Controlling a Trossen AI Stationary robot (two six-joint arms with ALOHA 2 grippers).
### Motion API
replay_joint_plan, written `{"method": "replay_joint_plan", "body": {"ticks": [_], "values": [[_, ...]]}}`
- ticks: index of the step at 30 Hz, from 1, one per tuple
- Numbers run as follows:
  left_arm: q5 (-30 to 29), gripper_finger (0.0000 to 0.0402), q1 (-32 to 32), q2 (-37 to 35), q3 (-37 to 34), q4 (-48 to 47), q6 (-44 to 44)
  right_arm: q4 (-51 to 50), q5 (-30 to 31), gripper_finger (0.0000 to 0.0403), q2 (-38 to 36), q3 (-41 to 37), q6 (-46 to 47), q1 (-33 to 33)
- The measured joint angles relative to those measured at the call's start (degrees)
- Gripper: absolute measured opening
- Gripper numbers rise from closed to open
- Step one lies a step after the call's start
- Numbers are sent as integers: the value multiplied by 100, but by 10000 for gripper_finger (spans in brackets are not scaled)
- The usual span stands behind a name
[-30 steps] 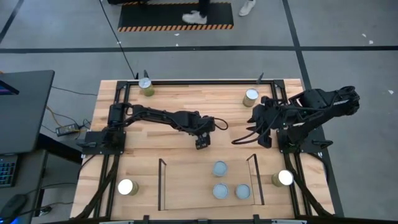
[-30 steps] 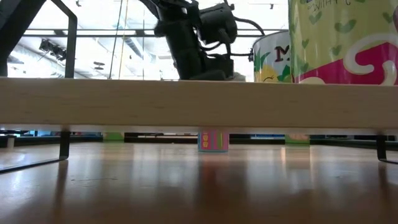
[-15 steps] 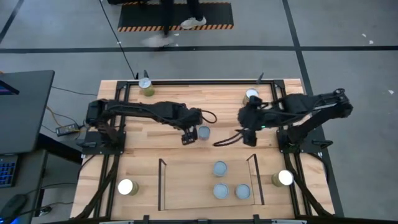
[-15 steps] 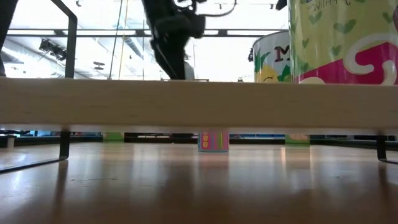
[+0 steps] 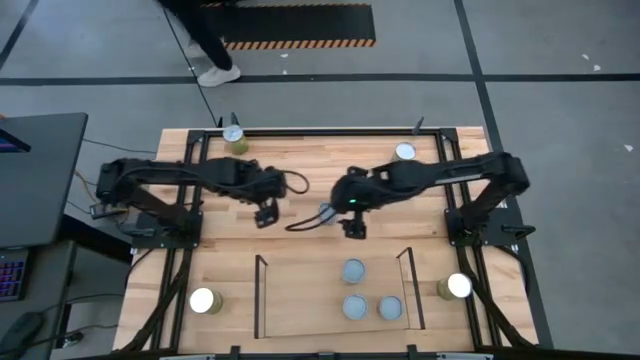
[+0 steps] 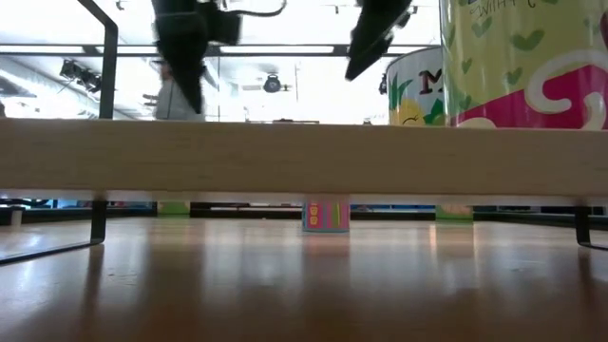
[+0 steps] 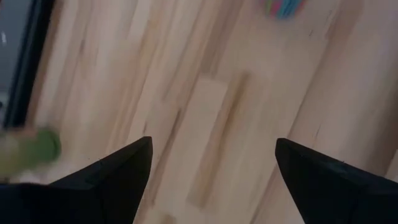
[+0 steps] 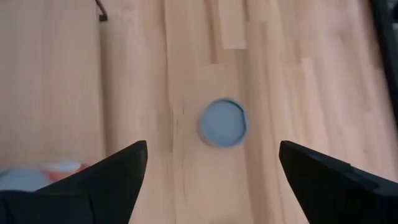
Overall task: Pick and place cans onto a shelf
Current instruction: Put the canned mixed corn on the shelf
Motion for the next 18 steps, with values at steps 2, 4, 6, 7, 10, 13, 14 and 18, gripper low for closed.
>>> {"method": "replay_joint_plan", "body": {"ticks": [2, 4, 6, 7, 10, 13, 14, 18], "values": [[-8, 346, -68, -290, -345, 42, -262, 150, -123, 373, 312, 0, -144, -82], [4, 346, -148, -565, -660, 27, -457, 238, -301, 375, 623, 0, -286, -150], [-5, 346, -234, -770, -898, 167, -679, 210, -535, 378, 922, -2, -348, -223], [10, 346, -269, -880, -1020, 193, -737, 214, -617, 379, 1053, -4, -346, -257], [-4, 346, -358, -1086, -1292, 367, -895, 248, -637, 383, 1349, -9, -428, -349], [-4, 346, -388, -1151, -1445, 380, -950, 311, -647, 386, 1574, 38, -539, -455], [-8, 346, -390, -1143, -1458, 431, -945, 297, -633, 387, 1613, 39, -557, -485], [-8, 346, -390, -1132, -1491, 512, -792, 397, -503, 387, 1652, 39, -772, -617]]}}
